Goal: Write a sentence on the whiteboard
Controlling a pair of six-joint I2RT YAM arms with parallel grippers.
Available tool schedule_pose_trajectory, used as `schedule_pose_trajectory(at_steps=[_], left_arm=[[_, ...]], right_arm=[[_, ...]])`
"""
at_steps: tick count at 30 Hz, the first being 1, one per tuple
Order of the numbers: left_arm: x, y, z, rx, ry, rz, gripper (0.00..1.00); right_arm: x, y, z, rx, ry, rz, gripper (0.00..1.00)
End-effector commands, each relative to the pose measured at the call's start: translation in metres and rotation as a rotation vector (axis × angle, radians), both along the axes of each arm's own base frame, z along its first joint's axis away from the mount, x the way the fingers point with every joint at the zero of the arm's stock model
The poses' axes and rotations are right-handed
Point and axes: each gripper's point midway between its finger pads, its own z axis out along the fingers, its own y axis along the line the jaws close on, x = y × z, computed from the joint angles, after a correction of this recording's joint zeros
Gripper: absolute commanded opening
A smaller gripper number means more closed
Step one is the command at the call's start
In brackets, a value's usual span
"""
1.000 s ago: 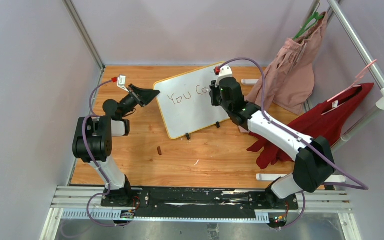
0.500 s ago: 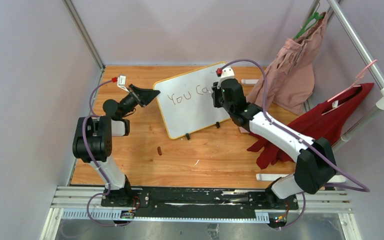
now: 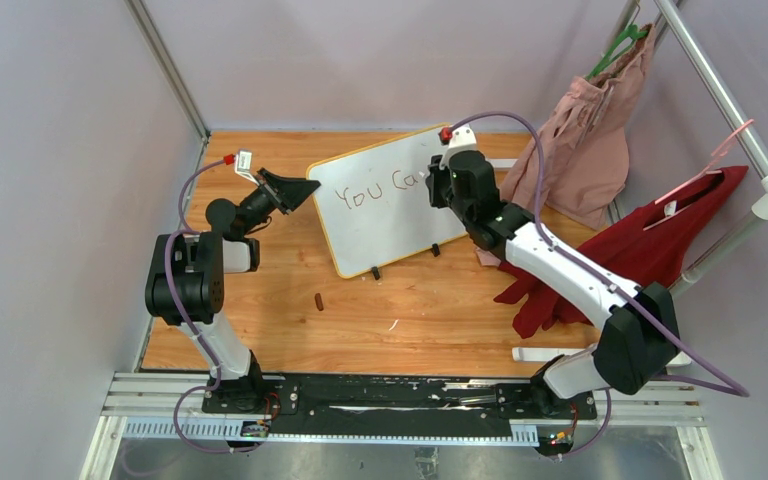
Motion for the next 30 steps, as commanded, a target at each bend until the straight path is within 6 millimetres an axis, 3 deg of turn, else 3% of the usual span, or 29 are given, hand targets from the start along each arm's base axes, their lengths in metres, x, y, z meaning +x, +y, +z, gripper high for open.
schedule_pose_trajectory(at_steps=[1,7,30], left_arm=[[-0.007,-0.003,0.01,0.015,-0.061,-0.005,0.0],[-0.006,-0.003,0.01,0.014,-0.06,-0.006,0.0],[-0.008,-0.004,0.012,0.013,-0.063,-0.008,0.0]], right_arm=[[0.01,-0.003,0.02,0.029,-0.031,-0.014,0.0],[0.016,-0.001,0.019,0.028,-0.027,-0.014,0.0],[0.015,-0.004,-0.017,0.001,0.04,-0.023,0.0]])
